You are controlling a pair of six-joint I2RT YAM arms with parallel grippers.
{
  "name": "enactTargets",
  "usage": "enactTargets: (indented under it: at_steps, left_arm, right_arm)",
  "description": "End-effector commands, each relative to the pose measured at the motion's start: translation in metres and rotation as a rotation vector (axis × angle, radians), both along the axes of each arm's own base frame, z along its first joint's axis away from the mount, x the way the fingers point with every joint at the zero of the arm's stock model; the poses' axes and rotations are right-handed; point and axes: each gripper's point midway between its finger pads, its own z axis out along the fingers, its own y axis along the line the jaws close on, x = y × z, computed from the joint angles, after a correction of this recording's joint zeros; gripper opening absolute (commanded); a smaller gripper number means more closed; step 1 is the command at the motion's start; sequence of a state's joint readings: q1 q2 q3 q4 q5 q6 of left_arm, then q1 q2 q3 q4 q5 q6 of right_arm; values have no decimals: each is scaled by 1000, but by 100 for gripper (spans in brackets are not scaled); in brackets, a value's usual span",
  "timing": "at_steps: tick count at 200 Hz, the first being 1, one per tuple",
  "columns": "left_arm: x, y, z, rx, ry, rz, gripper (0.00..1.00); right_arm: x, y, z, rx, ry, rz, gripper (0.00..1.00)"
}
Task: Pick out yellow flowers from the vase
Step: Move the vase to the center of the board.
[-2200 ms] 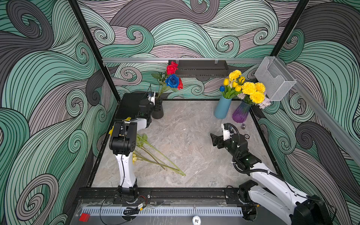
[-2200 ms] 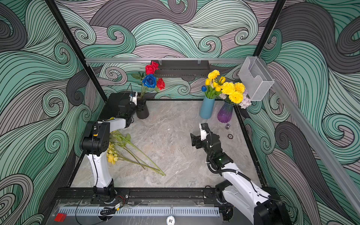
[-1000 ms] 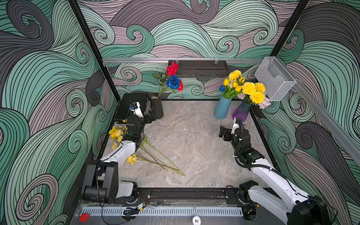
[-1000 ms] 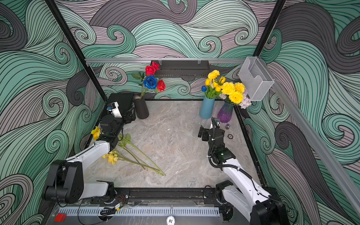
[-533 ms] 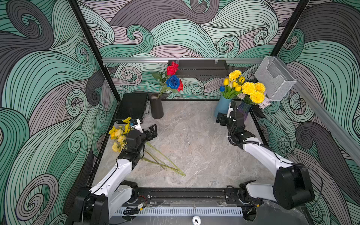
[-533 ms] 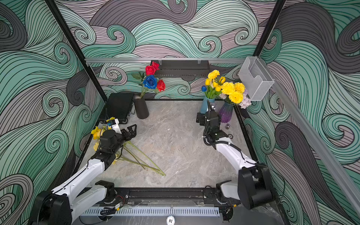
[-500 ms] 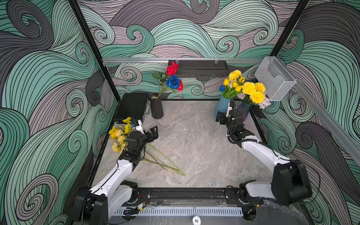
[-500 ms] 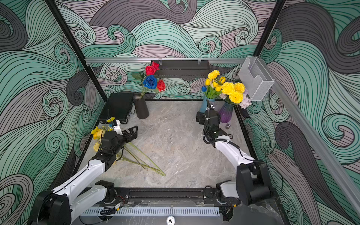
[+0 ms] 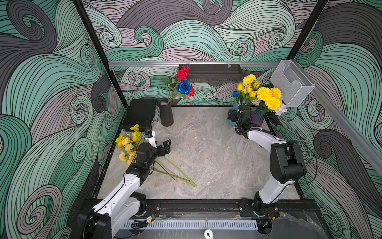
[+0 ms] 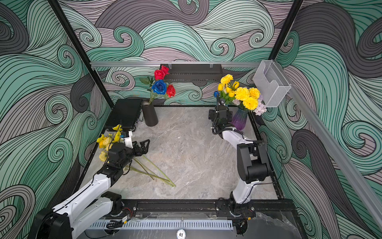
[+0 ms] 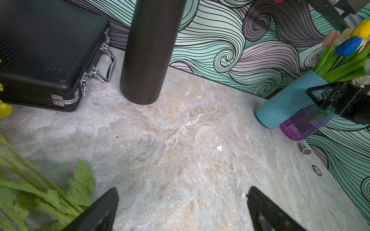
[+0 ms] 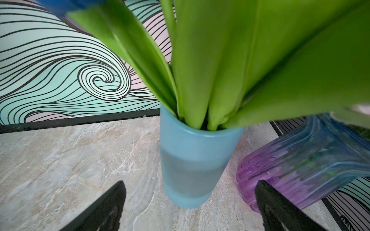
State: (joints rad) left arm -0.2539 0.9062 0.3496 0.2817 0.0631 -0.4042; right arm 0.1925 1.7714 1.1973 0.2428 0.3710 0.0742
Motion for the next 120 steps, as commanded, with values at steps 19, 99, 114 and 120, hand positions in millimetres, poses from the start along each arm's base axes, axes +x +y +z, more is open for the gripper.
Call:
enactTargets:
  at_steps: [19, 99, 114, 120]
  left_arm:
    - [2, -1, 7, 32, -22, -12, 99]
    - [2, -8, 8, 23, -30, -51, 99]
    - [2, -8, 8, 22, -32, -51, 99]
    - [2, -9, 8, 23, -32, -53, 98]
  right_arm:
    - [22, -11, 4, 20, -50, -51, 99]
    - [53, -16, -6, -12, -95, -90, 99]
    - [55, -20, -6, -11, -110, -102, 99]
    - [57, -19, -7, -9, -114, -103, 99]
